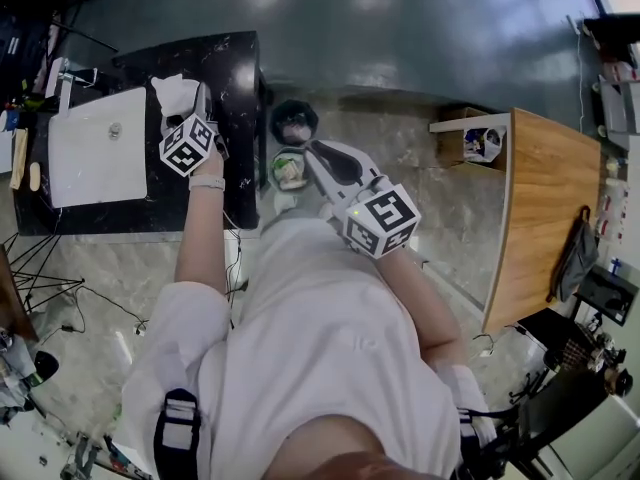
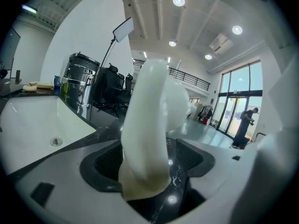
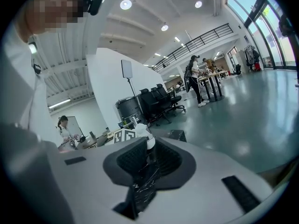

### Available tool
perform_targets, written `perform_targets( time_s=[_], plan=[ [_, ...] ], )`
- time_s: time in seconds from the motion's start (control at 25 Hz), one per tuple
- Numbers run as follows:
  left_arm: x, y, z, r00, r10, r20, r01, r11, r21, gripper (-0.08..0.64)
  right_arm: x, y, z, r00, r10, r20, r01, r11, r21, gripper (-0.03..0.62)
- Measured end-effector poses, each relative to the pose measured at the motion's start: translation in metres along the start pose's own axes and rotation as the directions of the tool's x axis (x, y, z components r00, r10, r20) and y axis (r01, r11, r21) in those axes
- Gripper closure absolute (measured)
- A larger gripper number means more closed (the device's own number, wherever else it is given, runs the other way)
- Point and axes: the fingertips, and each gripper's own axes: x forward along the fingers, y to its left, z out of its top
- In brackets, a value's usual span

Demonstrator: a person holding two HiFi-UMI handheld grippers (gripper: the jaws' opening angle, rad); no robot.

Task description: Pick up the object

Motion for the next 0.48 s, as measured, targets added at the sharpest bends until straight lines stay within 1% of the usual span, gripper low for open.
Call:
perform_targets(
  time_s=[0.12,0.24,0.48],
  plan=[
    [0.007,0.001,-0.002,1.000,0.007,-0.005,-0.007,1.000,-0.004,0.219,-0.004,-0.004,-0.003,1.000,-0.022,-0.004,0.022,1.000,0.007,0.525],
    [0.011,0.002,0.004,1.000,0.019,0.003,-0.019,1.000,0.004,0.219,-0.005,-0.009,-0.003,0.999,-0.040,-0.008,0.040,0.999,0.016,0.525],
    [0.021,0.008,0.005,1.000,0.016,0.022,-0.016,1.000,-0.009,0.225,-0.009,-0.017,-0.008,0.997,-0.074,-0.012,0.074,0.997,0.027,0.525]
  ],
)
